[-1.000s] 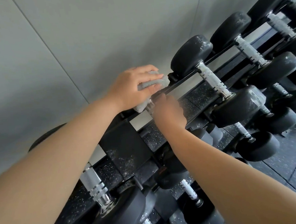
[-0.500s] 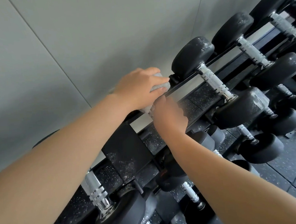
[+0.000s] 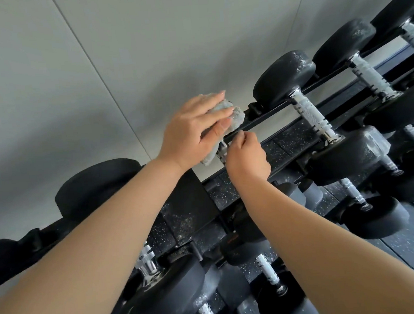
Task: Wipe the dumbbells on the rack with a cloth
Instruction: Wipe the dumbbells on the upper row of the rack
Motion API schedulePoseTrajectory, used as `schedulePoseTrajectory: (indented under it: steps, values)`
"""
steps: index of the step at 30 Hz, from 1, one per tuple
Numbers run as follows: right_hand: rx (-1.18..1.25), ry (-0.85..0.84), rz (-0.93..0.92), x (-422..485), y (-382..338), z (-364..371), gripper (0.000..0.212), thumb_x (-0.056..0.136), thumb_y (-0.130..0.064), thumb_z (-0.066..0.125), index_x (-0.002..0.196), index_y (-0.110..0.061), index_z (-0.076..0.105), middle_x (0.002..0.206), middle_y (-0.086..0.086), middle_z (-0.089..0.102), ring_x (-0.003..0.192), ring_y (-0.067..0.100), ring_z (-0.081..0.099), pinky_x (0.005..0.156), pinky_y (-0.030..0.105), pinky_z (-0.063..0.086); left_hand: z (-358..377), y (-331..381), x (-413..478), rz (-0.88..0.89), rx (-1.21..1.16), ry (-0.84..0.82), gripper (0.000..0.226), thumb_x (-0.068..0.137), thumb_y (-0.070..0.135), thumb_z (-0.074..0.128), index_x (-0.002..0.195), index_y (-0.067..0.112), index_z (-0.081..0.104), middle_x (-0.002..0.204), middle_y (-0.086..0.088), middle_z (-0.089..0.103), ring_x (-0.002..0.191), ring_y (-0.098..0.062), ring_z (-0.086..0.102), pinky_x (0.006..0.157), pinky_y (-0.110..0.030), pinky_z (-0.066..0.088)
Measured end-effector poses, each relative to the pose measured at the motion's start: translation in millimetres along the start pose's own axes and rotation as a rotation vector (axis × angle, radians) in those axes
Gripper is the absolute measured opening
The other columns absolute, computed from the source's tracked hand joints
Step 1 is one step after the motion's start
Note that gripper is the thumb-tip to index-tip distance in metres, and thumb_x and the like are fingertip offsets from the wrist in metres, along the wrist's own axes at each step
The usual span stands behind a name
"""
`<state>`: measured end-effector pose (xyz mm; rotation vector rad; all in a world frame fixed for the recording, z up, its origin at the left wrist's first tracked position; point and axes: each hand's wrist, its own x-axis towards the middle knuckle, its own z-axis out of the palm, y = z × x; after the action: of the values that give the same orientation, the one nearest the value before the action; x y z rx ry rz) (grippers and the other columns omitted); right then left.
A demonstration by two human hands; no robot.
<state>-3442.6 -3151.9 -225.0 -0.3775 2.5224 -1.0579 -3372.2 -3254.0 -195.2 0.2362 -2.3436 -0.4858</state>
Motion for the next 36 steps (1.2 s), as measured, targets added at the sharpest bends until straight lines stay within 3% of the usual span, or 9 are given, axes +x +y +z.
schedulePoseTrajectory:
  steps: [6, 8, 10, 13, 18, 23, 25, 28, 36]
  values:
    - [0.167, 0.018, -0.046, 0, -3, -1, 0.022, 0.101, -0.048, 0.028, 0.100, -0.034, 0.045, 0.109, -0.007, 0.064, 0.101, 0.020, 0.060, 0.093, 0.044, 0.047, -11, 25, 9, -0.573, -0.361, 0.157, 0.027, 0.101, 0.029, 0.046, 0.123, 0.014, 0.051, 0.112, 0.006, 0.068, 0.082, 0.011, 0.062, 0.076, -0.017, 0.048]
    - [0.290, 0.057, -0.091, -3, -7, -2, 0.019, 0.102, -0.046, 0.033, 0.098, -0.034, 0.047, 0.103, -0.010, 0.062, 0.093, 0.014, 0.060, 0.086, 0.041, 0.050, -13, 20, 10, -0.657, -0.386, 0.143, 0.045, 0.097, 0.035, 0.054, 0.137, 0.023, 0.038, 0.120, 0.002, 0.062, 0.098, 0.005, 0.059, 0.084, -0.011, 0.043]
    - [0.441, 0.097, -0.130, -9, -11, -4, 0.022, 0.103, -0.045, 0.035, 0.097, -0.030, 0.051, 0.093, -0.011, 0.060, 0.082, 0.009, 0.058, 0.077, 0.035, 0.049, -11, 12, 4, -0.812, -0.337, 0.081, 0.060, 0.086, 0.060, 0.056, 0.137, 0.037, 0.036, 0.124, 0.005, 0.056, 0.112, -0.005, 0.054, 0.097, -0.022, 0.041]
    - [0.657, 0.046, -0.166, -17, -15, -7, 0.036, 0.101, -0.054, 0.037, 0.085, -0.025, 0.051, 0.074, -0.014, 0.054, 0.069, 0.006, 0.052, 0.070, 0.031, 0.045, -12, 3, -4, -1.020, -0.302, -0.046, 0.073, 0.061, 0.094, 0.039, 0.102, 0.036, 0.057, 0.107, 0.008, 0.063, 0.104, -0.015, 0.059, 0.097, -0.044, 0.047]
    - [0.651, -0.127, -0.292, -20, -14, -6, 0.032, 0.089, -0.057, 0.061, 0.083, -0.026, 0.056, 0.071, -0.017, 0.056, 0.067, 0.004, 0.055, 0.069, 0.036, 0.051, -17, 9, -3, -1.053, -0.192, -0.021, 0.077, 0.058, 0.093, 0.039, 0.093, 0.027, 0.055, 0.103, 0.001, 0.060, 0.113, -0.025, 0.052, 0.094, -0.046, 0.048]
    - [0.584, -0.146, -0.293, -26, -12, -15, 0.027, 0.090, -0.041, 0.068, 0.080, -0.018, 0.058, 0.073, -0.006, 0.056, 0.064, 0.002, 0.054, 0.059, 0.022, 0.049, -23, 15, -11, -1.186, -0.465, 0.101, 0.082, 0.060, 0.077, 0.067, 0.112, 0.016, 0.052, 0.110, 0.000, 0.063, 0.100, -0.016, 0.063, 0.086, -0.036, 0.055]
    - [0.490, -0.151, -0.276, -32, -8, -21, 0.031, 0.089, -0.041, 0.069, 0.074, -0.020, 0.053, 0.069, -0.010, 0.051, 0.058, -0.002, 0.048, 0.055, 0.017, 0.041, -26, 20, -22, -1.220, -0.544, 0.118, 0.074, 0.068, 0.065, 0.072, 0.115, 0.012, 0.050, 0.107, 0.001, 0.063, 0.091, -0.012, 0.063, 0.076, -0.029, 0.055]
    - [0.383, -0.148, -0.223, -45, -1, -28, 0.032, 0.086, -0.042, 0.073, 0.074, -0.019, 0.054, 0.072, -0.006, 0.053, 0.067, 0.010, 0.050, 0.061, 0.029, 0.045, -32, 33, -48, -1.269, -0.530, 0.029, 0.050, 0.079, 0.055, 0.069, 0.102, 0.012, 0.057, 0.097, 0.000, 0.064, 0.088, -0.017, 0.063, 0.073, -0.030, 0.053]
    - [0.694, -0.137, -0.053, -116, -1, -58, 0.019, 0.093, -0.028, 0.068, 0.093, -0.016, 0.053, 0.089, 0.004, 0.065, 0.078, 0.013, 0.064, 0.076, 0.040, 0.058, -72, 92, -62, -1.007, -0.581, 0.022, 0.025, 0.090, 0.043, 0.060, 0.091, 0.019, 0.060, 0.094, -0.010, 0.067, 0.089, -0.027, 0.065, 0.078, -0.043, 0.054]
